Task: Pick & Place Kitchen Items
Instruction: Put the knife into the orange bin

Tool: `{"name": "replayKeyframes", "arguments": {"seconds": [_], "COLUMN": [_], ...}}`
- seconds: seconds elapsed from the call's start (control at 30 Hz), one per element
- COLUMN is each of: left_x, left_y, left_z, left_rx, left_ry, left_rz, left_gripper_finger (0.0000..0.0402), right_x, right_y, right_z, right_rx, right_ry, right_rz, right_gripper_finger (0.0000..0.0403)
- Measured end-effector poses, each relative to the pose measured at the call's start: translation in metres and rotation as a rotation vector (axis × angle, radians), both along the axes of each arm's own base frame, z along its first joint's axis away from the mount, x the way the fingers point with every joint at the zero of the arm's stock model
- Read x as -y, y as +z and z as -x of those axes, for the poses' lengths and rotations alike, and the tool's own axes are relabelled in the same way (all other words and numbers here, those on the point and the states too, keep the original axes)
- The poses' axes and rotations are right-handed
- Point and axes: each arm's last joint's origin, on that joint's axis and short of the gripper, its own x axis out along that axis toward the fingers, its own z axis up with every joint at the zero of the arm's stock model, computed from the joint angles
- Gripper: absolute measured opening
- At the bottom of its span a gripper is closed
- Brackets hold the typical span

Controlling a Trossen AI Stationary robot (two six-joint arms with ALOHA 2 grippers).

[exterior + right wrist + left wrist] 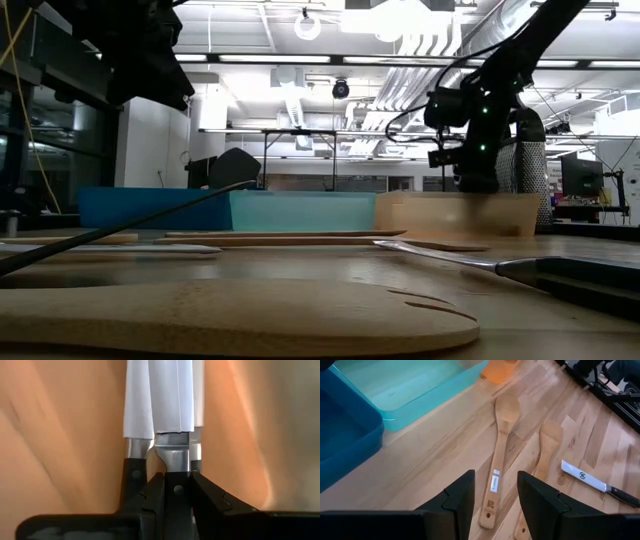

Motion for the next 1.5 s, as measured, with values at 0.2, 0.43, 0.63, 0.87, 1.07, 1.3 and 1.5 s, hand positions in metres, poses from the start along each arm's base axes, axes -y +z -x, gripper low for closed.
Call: {"name": "replayKeyframes", "arguments": {"seconds": [0.2, 0.43, 0.63, 0.87, 1.07, 1.3, 1.5], "left_x": [0.0, 0.0, 0.0, 0.0, 0.0, 0.0, 0.0], "left_y": [0.0, 0.0, 0.0, 0.0, -0.002, -0.003, -0.003], "left_z": [0.0, 0.0, 0.0, 0.0, 0.001, 0.002, 0.002], "left_rx": [0.005, 0.006, 0.005, 0.001, -0.02, -0.043, -0.059], "left_ry": [0.012, 0.012, 0.012, 0.012, 0.012, -0.01, -0.036], "left_rz": [0.017, 0.017, 0.017, 0.017, 0.016, -0.013, -0.047], "left_gripper_finger": [0.0145, 0.0145, 0.0145, 0.0145, 0.0145, 0.0145, 0.0145], "right_x": [0.001, 0.002, 0.002, -0.001, -0.004, -0.018, -0.031], "right_y": [-0.006, -0.005, -0.004, 0.017, 0.052, 0.09, 0.109], "right_z": [-0.001, -0.003, -0.002, 0.003, 0.004, 0.009, 0.012], "right_rx": [-0.016, -0.004, -0.023, 0.008, 0.188, 0.528, 0.736], "right_ry": [0.001, -0.001, -0.015, -0.093, -0.275, -0.507, -0.565], "right_rz": [-0.015, 0.001, 0.021, 0.057, 0.048, -0.195, -0.486], "right_gripper_finger": [0.0065, 0.0167, 0.0221, 0.0224, 0.022, 0.0219, 0.0219]}}
